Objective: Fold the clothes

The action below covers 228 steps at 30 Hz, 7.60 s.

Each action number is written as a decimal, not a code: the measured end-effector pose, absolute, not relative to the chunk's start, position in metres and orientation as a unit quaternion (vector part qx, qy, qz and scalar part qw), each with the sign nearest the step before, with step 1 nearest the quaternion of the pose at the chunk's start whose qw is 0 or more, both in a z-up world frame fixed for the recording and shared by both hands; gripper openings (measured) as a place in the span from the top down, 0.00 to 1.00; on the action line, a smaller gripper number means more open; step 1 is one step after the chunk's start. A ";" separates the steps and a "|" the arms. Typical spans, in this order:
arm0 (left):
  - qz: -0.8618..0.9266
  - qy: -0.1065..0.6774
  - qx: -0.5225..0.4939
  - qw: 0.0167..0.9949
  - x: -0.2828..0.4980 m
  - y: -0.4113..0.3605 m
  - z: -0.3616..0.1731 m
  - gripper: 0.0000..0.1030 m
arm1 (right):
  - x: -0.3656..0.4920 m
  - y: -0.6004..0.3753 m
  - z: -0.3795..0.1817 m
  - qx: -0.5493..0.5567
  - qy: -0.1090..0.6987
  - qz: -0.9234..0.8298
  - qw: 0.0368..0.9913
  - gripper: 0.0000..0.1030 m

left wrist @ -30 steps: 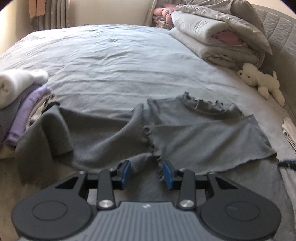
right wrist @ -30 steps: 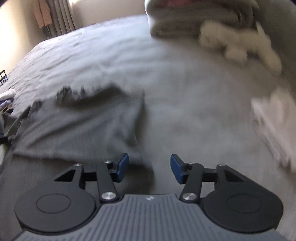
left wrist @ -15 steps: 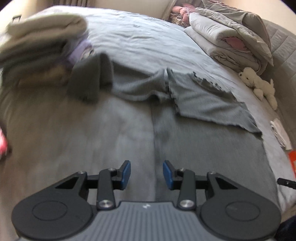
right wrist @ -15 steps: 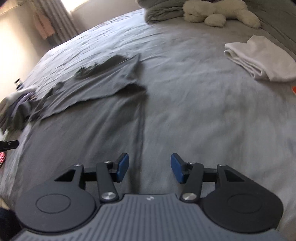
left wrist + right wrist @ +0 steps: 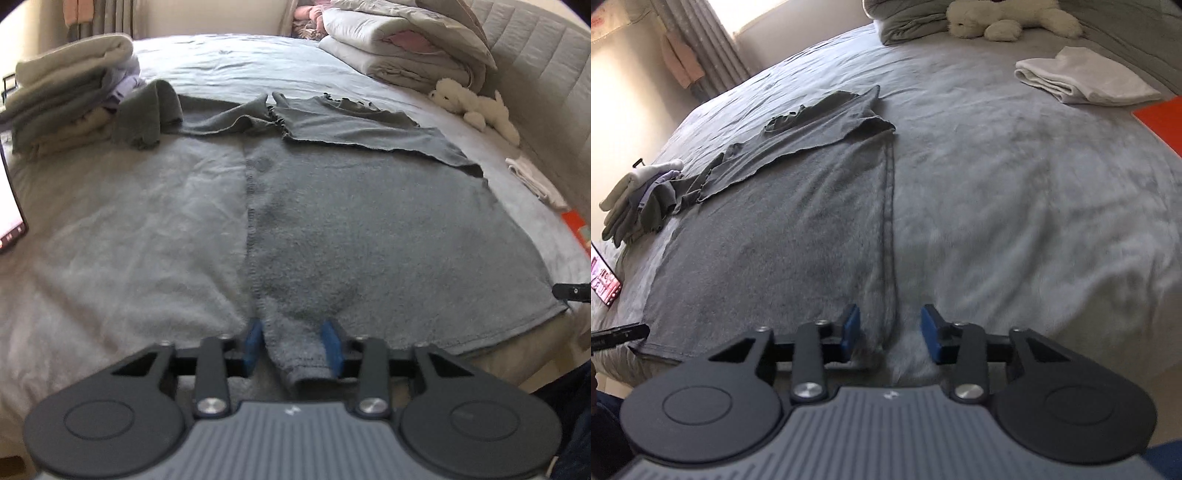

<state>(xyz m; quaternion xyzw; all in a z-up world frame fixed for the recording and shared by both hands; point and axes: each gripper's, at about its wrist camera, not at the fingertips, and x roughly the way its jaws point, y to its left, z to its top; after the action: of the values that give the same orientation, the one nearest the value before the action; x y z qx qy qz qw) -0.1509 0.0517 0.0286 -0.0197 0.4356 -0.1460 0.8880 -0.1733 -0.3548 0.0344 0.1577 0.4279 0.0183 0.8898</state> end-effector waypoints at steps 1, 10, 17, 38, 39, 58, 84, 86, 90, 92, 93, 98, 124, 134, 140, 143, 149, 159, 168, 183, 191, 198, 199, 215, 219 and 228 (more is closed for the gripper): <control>-0.150 0.439 -0.030 0.886 -0.150 0.054 0.031 0.94 | -0.174 -0.351 0.033 0.152 0.428 0.014 0.891 0.84; -0.178 0.441 -0.075 0.877 -0.170 0.067 0.052 0.95 | -0.190 -0.359 0.078 0.137 0.396 0.006 0.908 0.95; -0.173 0.468 -0.059 0.865 -0.155 0.068 0.040 0.89 | -0.166 -0.350 0.048 0.085 0.476 0.004 0.875 0.94; 0.122 0.365 0.055 0.921 0.049 0.094 0.044 0.30 | -0.014 -0.298 0.098 0.028 0.374 0.074 0.924 0.61; 0.125 0.370 0.045 0.919 0.052 0.099 0.041 0.30 | -0.008 -0.295 0.093 0.027 0.373 0.076 0.924 0.61; 0.102 0.368 -0.091 0.920 0.072 0.135 0.046 0.91 | 0.037 -0.271 0.044 -0.029 0.407 0.069 0.911 0.61; -0.186 0.328 -0.120 0.918 0.039 0.060 0.088 0.57 | 0.032 -0.271 0.057 0.075 0.391 0.108 0.911 0.60; -0.158 0.349 -0.117 0.916 0.042 0.066 0.081 0.57 | 0.032 -0.263 0.057 0.086 0.392 0.130 0.907 0.59; -0.119 0.379 -0.133 0.908 0.050 0.077 0.070 0.57 | 0.023 -0.229 0.058 0.056 0.381 0.173 0.906 0.58; -0.108 0.381 -0.141 0.908 0.051 0.082 0.069 0.57 | 0.015 -0.202 0.061 0.020 0.365 0.194 0.910 0.58; -0.103 0.381 -0.144 0.907 0.051 0.084 0.069 0.57 | 0.012 -0.189 0.062 0.006 0.356 0.206 0.911 0.58; -0.079 0.398 -0.145 0.903 0.055 0.090 0.064 0.57 | 0.021 -0.134 0.066 -0.010 0.342 0.244 0.908 0.54; -0.065 0.429 -0.128 0.892 0.063 0.078 0.050 0.50 | 0.026 -0.277 0.070 0.135 0.377 0.122 0.908 0.90; -0.069 0.432 -0.104 0.893 0.068 0.062 0.046 0.49 | 0.030 -0.302 0.073 0.154 0.357 0.098 0.916 0.90; -0.071 0.437 -0.094 0.892 0.068 0.056 0.043 0.48 | 0.030 -0.321 0.080 0.142 0.343 0.056 0.927 0.90; -0.073 0.438 -0.089 0.891 0.069 0.055 0.042 0.47 | 0.037 -0.329 0.067 0.130 0.377 0.025 0.917 0.89; -0.074 0.439 -0.084 0.892 0.068 0.054 0.042 0.47 | 0.035 -0.331 0.067 0.124 0.383 0.018 0.915 0.89; -0.087 0.435 -0.086 0.892 0.067 0.052 0.043 0.47 | 0.033 -0.340 0.068 0.139 0.386 0.015 0.912 0.83; -0.120 0.420 -0.120 0.891 0.070 0.049 0.047 0.46 | 0.035 -0.358 0.066 0.183 0.395 0.017 0.900 0.76; -0.173 0.414 -0.095 0.889 0.092 0.027 0.040 0.46 | 0.057 -0.346 0.077 0.107 0.356 0.022 0.928 0.94; -0.180 0.409 -0.076 0.891 0.090 0.020 0.040 0.46 | 0.039 -0.358 0.093 0.099 0.299 -0.002 0.949 0.94; -0.179 0.402 -0.084 0.894 0.092 0.018 0.040 0.46 | 0.047 -0.347 0.079 0.078 0.349 -0.001 0.934 0.93; -0.177 0.401 -0.092 0.894 0.095 0.019 0.040 0.46 | 0.046 -0.347 0.079 0.080 0.349 0.000 0.934 0.93; -0.162 0.382 -0.129 0.901 0.119 0.025 0.041 0.96 | 0.044 -0.339 0.080 0.089 0.324 0.002 0.942 0.92; -0.149 0.371 -0.131 0.907 0.123 0.036 0.046 0.98 | 0.044 -0.335 0.085 0.091 0.308 0.008 0.947 0.92; -0.149 0.371 -0.154 0.904 0.125 0.056 0.050 0.93 | 0.063 -0.321 0.064 0.061 0.356 -0.004 0.932 0.92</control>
<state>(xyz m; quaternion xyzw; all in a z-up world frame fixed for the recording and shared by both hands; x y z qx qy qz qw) 0.1250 0.0558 0.0503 -0.1540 0.3705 -0.1486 0.9038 0.0630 -0.3212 0.0640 0.0607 0.3564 -0.0038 0.9324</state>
